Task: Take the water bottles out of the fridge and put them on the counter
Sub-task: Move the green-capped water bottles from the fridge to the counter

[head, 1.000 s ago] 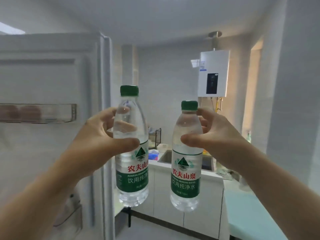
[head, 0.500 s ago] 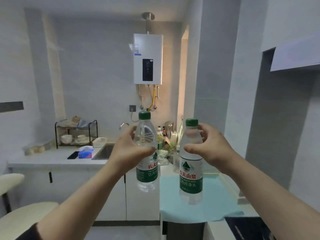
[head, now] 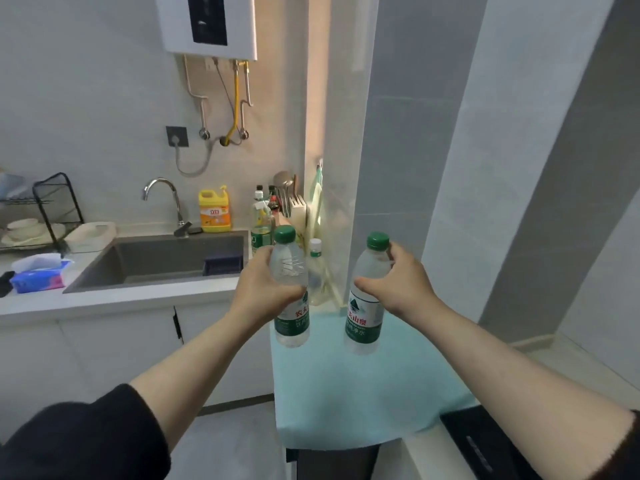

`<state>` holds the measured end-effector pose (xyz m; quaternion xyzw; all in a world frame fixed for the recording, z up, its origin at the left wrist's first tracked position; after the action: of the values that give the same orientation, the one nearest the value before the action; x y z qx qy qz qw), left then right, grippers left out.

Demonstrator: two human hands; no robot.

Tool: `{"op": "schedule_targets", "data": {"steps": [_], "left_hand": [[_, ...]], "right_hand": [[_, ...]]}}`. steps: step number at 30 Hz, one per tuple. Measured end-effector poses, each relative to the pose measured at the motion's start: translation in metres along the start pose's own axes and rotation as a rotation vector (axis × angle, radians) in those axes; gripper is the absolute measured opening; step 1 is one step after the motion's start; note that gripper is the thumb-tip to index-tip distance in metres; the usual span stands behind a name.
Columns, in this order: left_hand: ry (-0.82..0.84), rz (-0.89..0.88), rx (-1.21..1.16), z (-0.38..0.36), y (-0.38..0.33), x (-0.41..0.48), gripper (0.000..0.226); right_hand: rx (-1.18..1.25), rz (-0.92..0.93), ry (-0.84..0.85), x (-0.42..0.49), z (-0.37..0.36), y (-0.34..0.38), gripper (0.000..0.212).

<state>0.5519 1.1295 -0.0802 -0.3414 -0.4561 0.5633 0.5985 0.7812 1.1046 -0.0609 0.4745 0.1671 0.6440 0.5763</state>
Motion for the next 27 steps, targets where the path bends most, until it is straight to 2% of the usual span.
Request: {"op": "schedule_targets", "data": {"steps": [8,12,14,19,27], "left_hand": [[0.007,0.142,0.005,-0.077,0.129,0.114,0.049],[-0.015,0.192,0.032,-0.107,0.184,0.160,0.061],[-0.034,0.216,0.036,-0.115,0.205,0.178,0.059],[-0.065,0.211,0.121,-0.131,0.238,0.217,0.063],[-0.028,0.231,0.170,-0.151,0.265,0.231,0.072]], "right_hand": [[0.002,-0.097,0.025,0.088,-0.110,-0.141,0.049],[-0.003,-0.085,0.107,0.129,-0.166,-0.200,0.052],[-0.008,-0.071,0.135,0.145,-0.187,-0.222,0.055],[-0.029,-0.039,0.157,0.171,-0.220,-0.260,0.055],[-0.052,-0.009,0.185,0.174,-0.238,-0.280,0.065]]}}
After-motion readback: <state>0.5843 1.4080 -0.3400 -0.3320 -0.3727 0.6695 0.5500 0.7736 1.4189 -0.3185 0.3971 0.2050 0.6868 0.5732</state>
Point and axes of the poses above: each hand's wrist, its own x-axis towards the middle knuckle, its own z-axis out of the back of the hand, y = z × x, the point moved 6 cm from there along x, towards the middle knuckle, and after that the axes turned 8 degrees about z, right-handed, at the moved point
